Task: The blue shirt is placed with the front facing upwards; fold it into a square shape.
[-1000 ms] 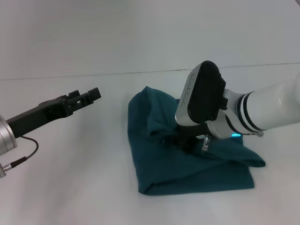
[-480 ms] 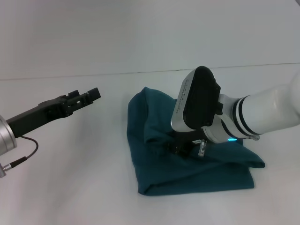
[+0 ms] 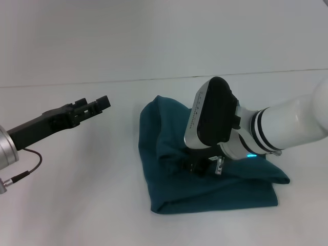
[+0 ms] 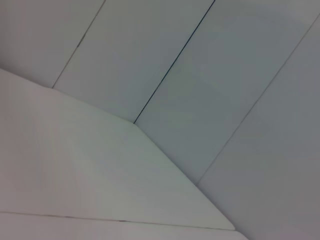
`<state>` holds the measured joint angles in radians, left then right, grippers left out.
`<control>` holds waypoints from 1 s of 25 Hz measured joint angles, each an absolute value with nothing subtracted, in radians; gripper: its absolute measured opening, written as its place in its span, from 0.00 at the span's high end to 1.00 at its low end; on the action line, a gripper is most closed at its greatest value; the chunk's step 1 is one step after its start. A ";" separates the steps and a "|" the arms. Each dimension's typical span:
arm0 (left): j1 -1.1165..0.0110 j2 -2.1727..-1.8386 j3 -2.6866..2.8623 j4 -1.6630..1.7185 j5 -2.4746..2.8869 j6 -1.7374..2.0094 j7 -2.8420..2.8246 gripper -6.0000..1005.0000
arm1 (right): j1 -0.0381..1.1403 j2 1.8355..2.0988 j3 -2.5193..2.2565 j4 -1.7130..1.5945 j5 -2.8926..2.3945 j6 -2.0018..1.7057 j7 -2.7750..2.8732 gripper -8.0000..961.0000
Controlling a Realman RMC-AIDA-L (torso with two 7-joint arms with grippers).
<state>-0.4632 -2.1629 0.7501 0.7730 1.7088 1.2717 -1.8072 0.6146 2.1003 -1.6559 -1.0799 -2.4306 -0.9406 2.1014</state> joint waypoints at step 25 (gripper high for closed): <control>-0.463 -2.163 0.749 0.773 1.709 1.276 -1.807 0.08 | 0.612 2.102 -1.672 -1.078 -2.444 -0.928 2.115 0.87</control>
<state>-0.4632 -2.1630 0.7485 0.7731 1.7088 1.2760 -1.8070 0.6125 2.1016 -1.6719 -1.0783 -2.4435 -0.9276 2.1153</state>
